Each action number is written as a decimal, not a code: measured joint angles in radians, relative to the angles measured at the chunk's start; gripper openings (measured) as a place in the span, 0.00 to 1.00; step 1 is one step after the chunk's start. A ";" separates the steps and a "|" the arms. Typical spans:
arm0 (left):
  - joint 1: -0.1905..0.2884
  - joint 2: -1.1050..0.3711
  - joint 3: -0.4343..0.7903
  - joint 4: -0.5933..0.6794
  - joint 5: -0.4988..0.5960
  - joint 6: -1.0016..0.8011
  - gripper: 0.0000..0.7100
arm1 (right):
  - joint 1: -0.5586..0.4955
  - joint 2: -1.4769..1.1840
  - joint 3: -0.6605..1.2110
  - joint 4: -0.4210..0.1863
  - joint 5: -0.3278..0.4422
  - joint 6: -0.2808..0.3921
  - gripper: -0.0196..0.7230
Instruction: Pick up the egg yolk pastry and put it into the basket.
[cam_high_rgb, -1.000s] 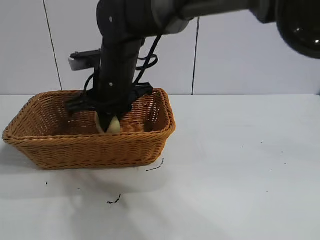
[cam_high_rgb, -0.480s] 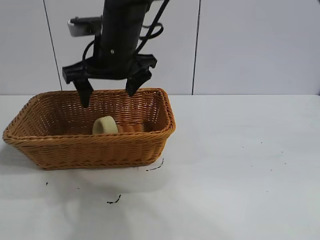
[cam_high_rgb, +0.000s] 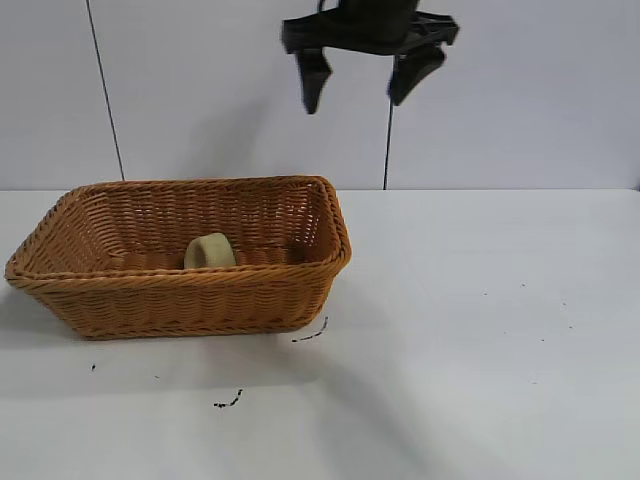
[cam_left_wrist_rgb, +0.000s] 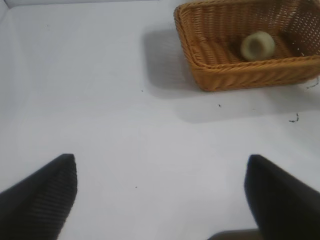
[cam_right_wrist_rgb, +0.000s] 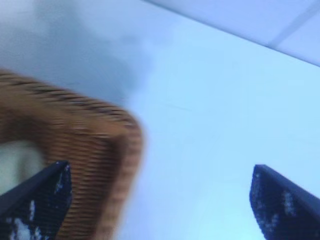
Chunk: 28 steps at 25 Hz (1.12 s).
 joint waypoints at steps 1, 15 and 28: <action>0.000 0.000 0.000 0.000 0.000 0.000 0.98 | -0.023 0.000 0.000 0.002 0.011 -0.002 0.96; 0.000 0.000 0.000 0.000 0.000 0.000 0.98 | -0.114 -0.030 0.009 0.059 0.156 -0.030 0.96; 0.000 0.000 0.000 0.000 0.000 0.000 0.98 | -0.114 -0.631 0.653 0.080 0.156 -0.035 0.96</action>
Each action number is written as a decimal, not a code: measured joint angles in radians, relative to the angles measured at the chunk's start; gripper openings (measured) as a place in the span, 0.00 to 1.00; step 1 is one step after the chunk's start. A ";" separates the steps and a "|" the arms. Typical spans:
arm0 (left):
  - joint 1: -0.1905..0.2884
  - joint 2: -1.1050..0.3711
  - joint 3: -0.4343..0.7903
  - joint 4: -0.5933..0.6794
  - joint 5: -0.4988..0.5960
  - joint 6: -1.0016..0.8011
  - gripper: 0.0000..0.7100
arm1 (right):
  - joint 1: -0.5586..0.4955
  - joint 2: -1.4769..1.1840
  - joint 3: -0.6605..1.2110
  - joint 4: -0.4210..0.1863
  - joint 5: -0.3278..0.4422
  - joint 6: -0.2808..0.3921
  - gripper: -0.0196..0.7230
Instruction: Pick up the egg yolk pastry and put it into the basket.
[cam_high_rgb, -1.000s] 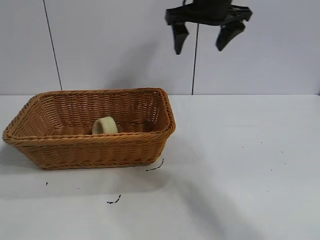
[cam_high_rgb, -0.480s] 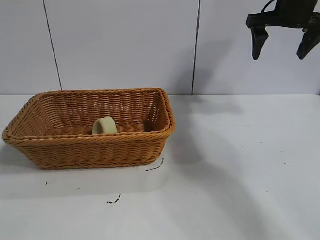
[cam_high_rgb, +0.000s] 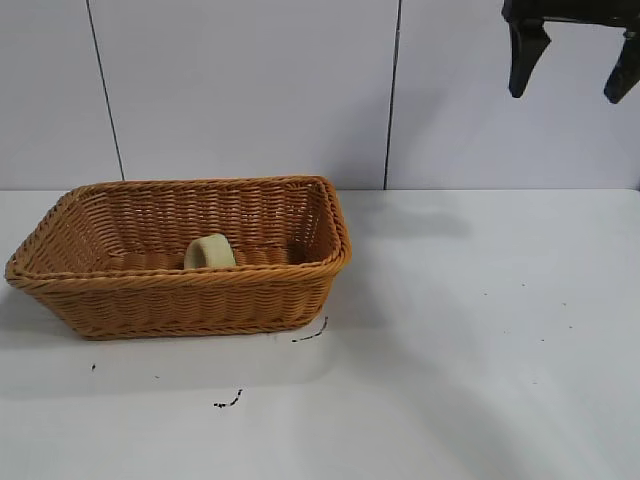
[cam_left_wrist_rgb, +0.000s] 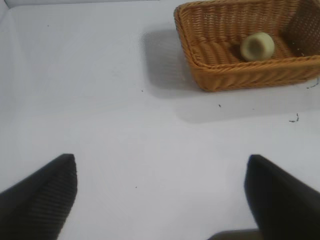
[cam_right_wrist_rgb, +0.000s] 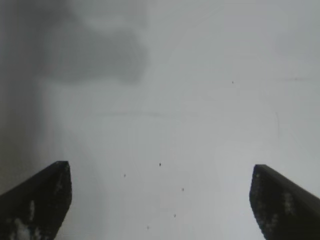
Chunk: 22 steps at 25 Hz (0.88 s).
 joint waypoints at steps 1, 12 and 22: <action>0.000 0.000 0.000 0.000 0.000 0.000 0.98 | 0.000 -0.068 0.066 0.000 0.000 -0.002 0.96; 0.000 0.000 0.000 0.000 0.000 0.000 0.98 | 0.000 -0.753 0.667 0.000 -0.049 -0.015 0.96; 0.000 0.000 0.000 0.000 0.000 0.000 0.98 | 0.000 -1.322 1.007 0.004 -0.164 -0.015 0.96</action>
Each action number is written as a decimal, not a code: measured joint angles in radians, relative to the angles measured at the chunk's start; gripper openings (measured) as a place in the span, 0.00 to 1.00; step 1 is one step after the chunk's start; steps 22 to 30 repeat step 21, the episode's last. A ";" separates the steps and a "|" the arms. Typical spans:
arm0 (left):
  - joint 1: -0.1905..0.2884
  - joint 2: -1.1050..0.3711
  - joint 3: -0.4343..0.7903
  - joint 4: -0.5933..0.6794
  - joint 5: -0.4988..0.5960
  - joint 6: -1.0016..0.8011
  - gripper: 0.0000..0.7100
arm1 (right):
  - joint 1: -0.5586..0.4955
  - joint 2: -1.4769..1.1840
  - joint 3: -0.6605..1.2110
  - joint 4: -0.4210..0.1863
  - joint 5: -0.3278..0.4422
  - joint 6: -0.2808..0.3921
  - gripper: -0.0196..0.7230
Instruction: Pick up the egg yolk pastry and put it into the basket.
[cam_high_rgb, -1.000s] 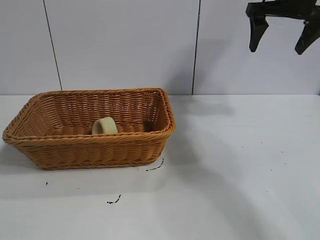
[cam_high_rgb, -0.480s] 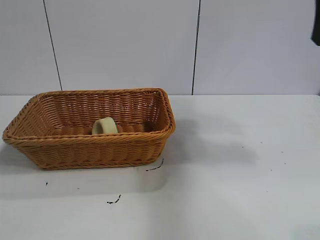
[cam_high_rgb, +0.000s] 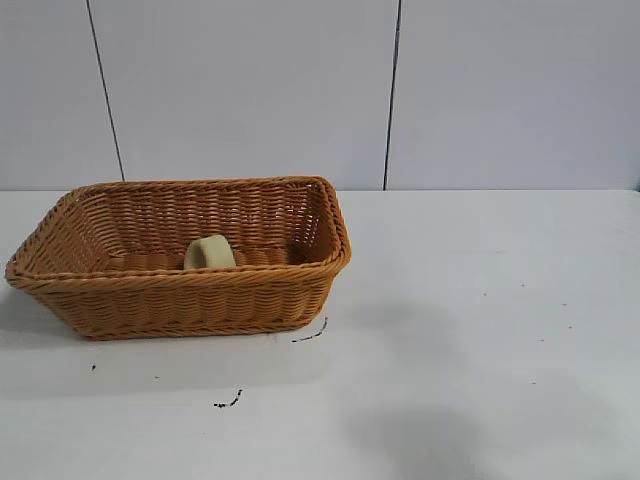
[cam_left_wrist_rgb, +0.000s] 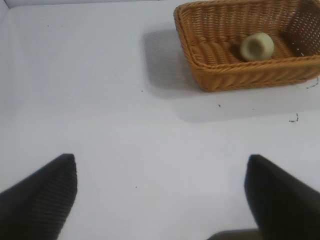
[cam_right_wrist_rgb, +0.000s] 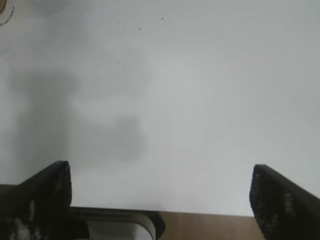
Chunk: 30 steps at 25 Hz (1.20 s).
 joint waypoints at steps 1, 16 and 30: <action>0.000 0.000 0.000 0.000 0.000 0.000 0.98 | 0.000 -0.032 0.003 0.000 -0.005 0.001 0.96; 0.000 0.000 0.000 0.000 0.000 0.000 0.98 | 0.000 -0.272 0.005 0.015 -0.020 0.012 0.96; 0.000 0.000 0.000 0.000 0.000 0.000 0.98 | 0.000 -0.272 0.005 0.015 -0.020 0.012 0.96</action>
